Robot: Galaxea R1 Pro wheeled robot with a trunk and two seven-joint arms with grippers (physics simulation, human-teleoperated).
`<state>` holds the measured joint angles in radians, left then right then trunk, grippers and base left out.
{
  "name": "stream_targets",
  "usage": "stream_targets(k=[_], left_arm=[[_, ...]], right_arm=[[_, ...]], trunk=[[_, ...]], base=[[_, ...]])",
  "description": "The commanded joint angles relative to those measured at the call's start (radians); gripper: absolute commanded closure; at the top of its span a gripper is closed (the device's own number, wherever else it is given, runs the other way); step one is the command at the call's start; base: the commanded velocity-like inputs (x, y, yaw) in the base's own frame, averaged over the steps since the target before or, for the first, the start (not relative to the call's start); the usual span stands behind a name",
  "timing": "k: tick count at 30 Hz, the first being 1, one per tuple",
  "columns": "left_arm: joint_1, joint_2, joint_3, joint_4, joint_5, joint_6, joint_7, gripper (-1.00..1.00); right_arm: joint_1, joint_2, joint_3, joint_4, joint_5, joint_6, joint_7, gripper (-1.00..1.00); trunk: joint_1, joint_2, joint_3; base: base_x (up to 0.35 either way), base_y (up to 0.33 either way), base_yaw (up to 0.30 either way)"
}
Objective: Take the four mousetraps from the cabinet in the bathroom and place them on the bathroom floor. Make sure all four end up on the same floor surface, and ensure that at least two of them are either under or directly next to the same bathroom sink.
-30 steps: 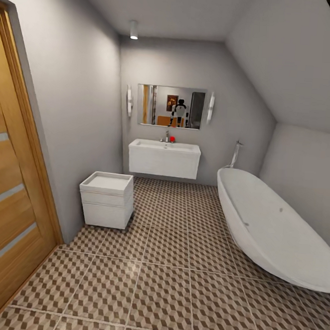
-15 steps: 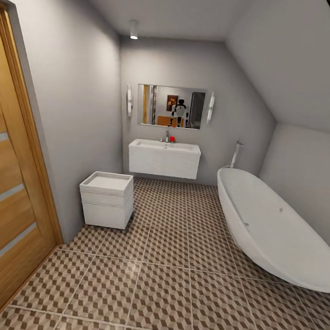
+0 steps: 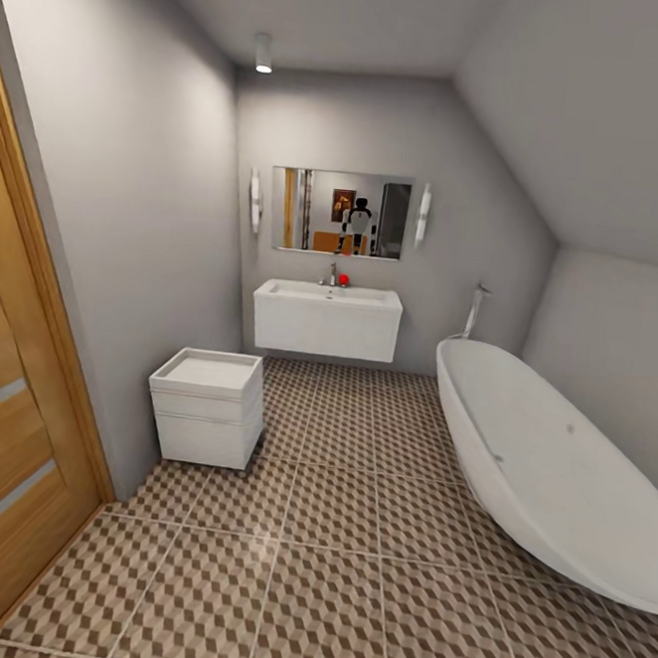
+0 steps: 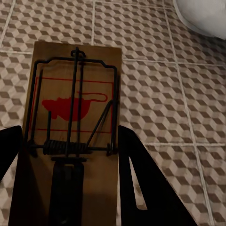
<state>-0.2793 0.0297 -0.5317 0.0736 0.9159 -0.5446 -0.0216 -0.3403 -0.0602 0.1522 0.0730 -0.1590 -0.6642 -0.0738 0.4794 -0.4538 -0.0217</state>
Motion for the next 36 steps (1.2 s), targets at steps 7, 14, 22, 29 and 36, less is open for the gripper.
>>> stream_targets(k=[7, 14, 22, 29, 36], left_arm=[[-0.001, -0.002, -0.008, 0.003, 0.006, -0.004, 0.001, 1.0], [-0.001, -0.002, -0.008, 0.003, 0.006, -0.003, 0.002, 1.0], [-0.001, -0.004, -0.008, 0.003, 0.006, -0.004, 0.003, 1.0], [-0.001, -0.004, -0.01, 0.003, 0.006, -0.004, 0.002, 1.0], [-0.001, -0.004, -0.01, 0.003, 0.005, -0.005, 0.001, 1.0]], right_arm=[[-0.002, 0.0, 0.009, 0.004, -0.011, -0.004, 0.0, 1.0], [-0.002, 0.0, 0.011, 0.004, -0.006, -0.002, 0.005, 1.0], [-0.002, 0.0, 0.012, 0.004, -0.005, -0.002, 0.003, 1.0], [-0.002, 0.0, 0.012, 0.004, -0.005, -0.002, 0.002, 1.0], [-0.002, 0.0, 0.012, 0.004, -0.005, -0.002, 0.006, 1.0]], trunk=[[0.001, -0.002, -0.002], [0.001, -0.002, -0.002], [0.001, -0.002, -0.002], [0.001, -0.002, -0.002], [0.001, -0.002, -0.002]], base=[[0.326, -0.067, 0.0], [0.322, -0.139, 0.0], [0.312, -0.169, 0.0], [0.311, -0.173, 0.0], [0.308, -0.17, 0.0]])
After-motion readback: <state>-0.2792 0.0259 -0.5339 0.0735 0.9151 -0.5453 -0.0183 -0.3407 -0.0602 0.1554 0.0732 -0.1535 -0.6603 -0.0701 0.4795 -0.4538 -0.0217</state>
